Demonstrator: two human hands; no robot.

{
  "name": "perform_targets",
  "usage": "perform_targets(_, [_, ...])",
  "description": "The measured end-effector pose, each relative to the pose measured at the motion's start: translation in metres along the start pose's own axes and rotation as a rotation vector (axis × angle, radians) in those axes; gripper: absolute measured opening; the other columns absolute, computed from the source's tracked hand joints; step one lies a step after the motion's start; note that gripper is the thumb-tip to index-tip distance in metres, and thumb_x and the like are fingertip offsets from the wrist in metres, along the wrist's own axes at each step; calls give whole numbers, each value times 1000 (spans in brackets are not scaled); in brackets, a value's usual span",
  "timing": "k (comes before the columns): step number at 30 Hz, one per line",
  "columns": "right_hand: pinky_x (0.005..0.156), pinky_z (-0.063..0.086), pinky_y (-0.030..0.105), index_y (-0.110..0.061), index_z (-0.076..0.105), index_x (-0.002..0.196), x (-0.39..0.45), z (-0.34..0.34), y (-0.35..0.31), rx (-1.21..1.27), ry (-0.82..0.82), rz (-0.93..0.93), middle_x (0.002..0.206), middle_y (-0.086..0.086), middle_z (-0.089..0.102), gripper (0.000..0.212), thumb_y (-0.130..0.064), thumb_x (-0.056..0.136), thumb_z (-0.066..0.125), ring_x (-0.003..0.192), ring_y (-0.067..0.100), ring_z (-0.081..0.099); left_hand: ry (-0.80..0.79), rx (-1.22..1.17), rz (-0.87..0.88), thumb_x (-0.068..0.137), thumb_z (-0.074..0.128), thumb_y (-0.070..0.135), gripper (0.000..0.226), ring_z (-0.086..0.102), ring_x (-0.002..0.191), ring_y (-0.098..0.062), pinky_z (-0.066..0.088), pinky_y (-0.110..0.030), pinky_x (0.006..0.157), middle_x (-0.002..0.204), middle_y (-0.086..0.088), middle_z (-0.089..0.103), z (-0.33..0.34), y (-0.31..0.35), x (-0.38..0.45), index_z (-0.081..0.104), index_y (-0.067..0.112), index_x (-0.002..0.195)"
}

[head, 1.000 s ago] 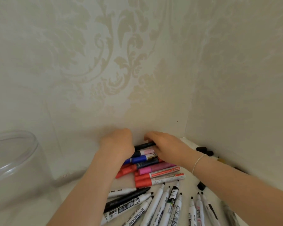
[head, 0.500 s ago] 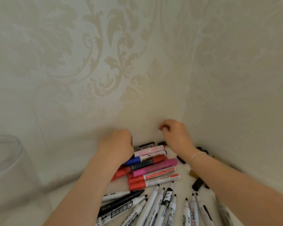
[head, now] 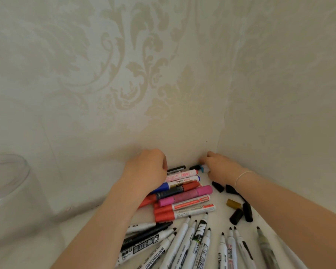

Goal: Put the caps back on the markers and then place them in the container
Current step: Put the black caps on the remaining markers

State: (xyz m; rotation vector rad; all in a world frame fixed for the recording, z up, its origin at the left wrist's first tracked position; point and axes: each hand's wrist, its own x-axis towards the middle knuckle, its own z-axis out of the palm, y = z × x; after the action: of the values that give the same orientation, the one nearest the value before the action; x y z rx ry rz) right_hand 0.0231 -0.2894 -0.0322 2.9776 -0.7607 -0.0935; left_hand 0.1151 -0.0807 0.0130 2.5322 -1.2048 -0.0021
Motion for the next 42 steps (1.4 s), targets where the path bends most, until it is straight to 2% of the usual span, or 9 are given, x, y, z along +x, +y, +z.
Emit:
perform_targets(6, [78,40,29,-10,53,119,-2,-16,0,-267,-176,63,120,9,57,26,-19,95,48,103,24,57,-21,-30,16,89,57,21,14,63,97,-22,53,-37,86,104,-1,69,-3,3,0,69,23,93])
perform_targets(9, [87,41,30,-10,51,123,-8,-12,2,-311,-223,64,124,9,56,29,-16,95,46,111,25,56,-63,-54,49,89,57,22,15,63,95,-21,53,-37,86,102,-1,70,-4,7,-3,71,21,94])
perform_targets(17, [93,35,32,-11,58,113,-29,-3,3,-397,-15,15,118,8,60,26,-10,95,40,112,26,51,-313,-75,169,87,66,22,12,61,70,-13,49,-26,70,72,1,66,-5,24,-13,72,15,93])
perform_targets(21, [76,36,31,-7,56,106,-39,-28,-3,-19,166,130,113,14,58,21,-9,93,39,102,31,54,-415,-28,157,84,68,19,5,56,58,-7,44,-21,59,63,3,65,-6,24,-15,72,16,86])
perform_targets(25, [57,33,28,-8,49,87,-57,-43,-19,339,180,159,90,11,54,10,-11,93,42,77,27,50,-536,-44,103,83,70,14,6,62,64,-10,49,-17,58,68,0,67,-6,20,-15,72,10,86])
perform_targets(28, [49,33,25,-7,56,87,-82,-46,-36,410,140,135,83,9,56,11,-11,92,46,71,24,51,-581,-51,66,84,70,12,13,64,66,-8,51,-17,61,77,-2,71,-6,17,-17,72,5,95])
perform_targets(33, [46,32,21,-9,63,99,-125,-50,-54,439,86,138,73,2,53,16,-13,93,49,63,16,48,-548,-32,45,81,72,13,10,64,70,-12,55,-27,71,70,1,70,-15,10,-24,74,9,90])
perform_targets(36, [46,30,22,-10,63,84,-140,-51,-55,436,85,160,68,1,51,13,-15,91,53,64,18,48,-479,-76,79,81,70,11,4,62,64,-10,51,-22,63,68,1,69,-18,8,-35,73,13,83])
perform_targets(42, [52,36,23,-8,64,89,-163,-54,-41,473,106,216,84,11,61,9,-15,88,57,74,24,55,-375,-168,235,83,68,20,6,57,54,-1,49,-22,70,62,7,68,-6,20,-65,73,23,83])
